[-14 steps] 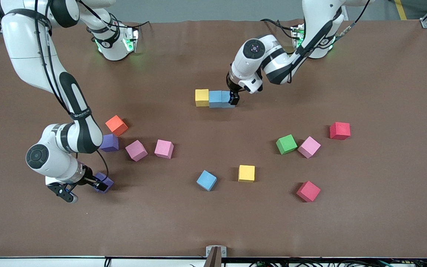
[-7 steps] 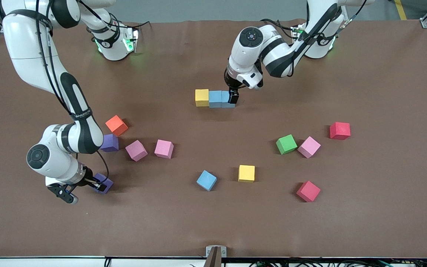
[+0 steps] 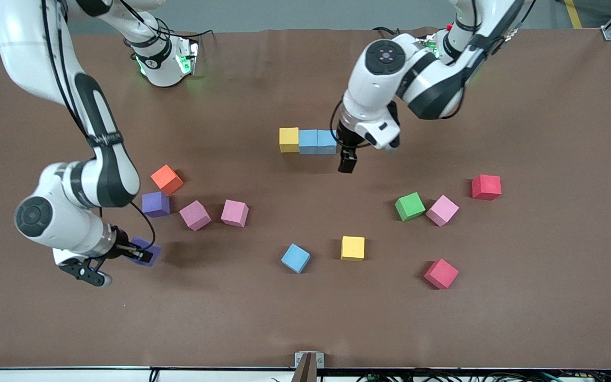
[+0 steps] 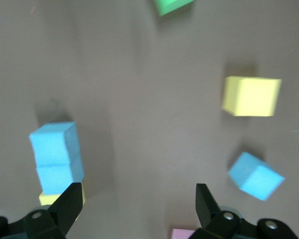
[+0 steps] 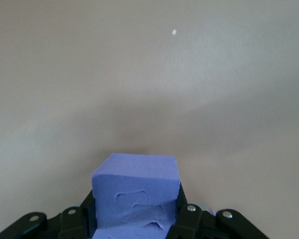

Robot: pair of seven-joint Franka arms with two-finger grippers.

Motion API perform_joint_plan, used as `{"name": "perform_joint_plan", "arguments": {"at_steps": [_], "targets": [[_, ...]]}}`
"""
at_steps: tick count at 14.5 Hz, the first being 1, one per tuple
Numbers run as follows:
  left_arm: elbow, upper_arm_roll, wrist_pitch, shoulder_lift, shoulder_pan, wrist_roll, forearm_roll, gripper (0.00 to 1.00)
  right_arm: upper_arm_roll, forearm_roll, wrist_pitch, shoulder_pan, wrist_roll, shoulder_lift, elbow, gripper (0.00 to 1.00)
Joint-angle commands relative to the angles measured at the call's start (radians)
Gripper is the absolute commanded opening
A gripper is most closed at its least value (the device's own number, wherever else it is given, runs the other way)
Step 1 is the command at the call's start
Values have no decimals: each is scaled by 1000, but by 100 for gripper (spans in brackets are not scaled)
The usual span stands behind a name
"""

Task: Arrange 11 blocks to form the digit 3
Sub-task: 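Lift the purple cube with the right gripper while the left gripper withdraws, then carry purple toward center with the right gripper while the left gripper reaches pink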

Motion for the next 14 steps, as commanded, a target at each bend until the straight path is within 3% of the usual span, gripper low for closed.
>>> {"name": "perform_joint_plan", "arguments": {"at_steps": [1,5,9,14], "targets": [[85,-8,-80,14,68,156,14,100,17,-2,-123,51,-28,-104,-43,4],[141,-8,-163,17,174,386,11,100,105,1,-194,130,-10,-130,-43,4],[148,-8,-221,36,246,532,9,100,105,3,-182,278,73,-111,-44,4],[149,3,-224,70,303,715,15,100,105,3,-78,398,158,-17,-47,4]]}}
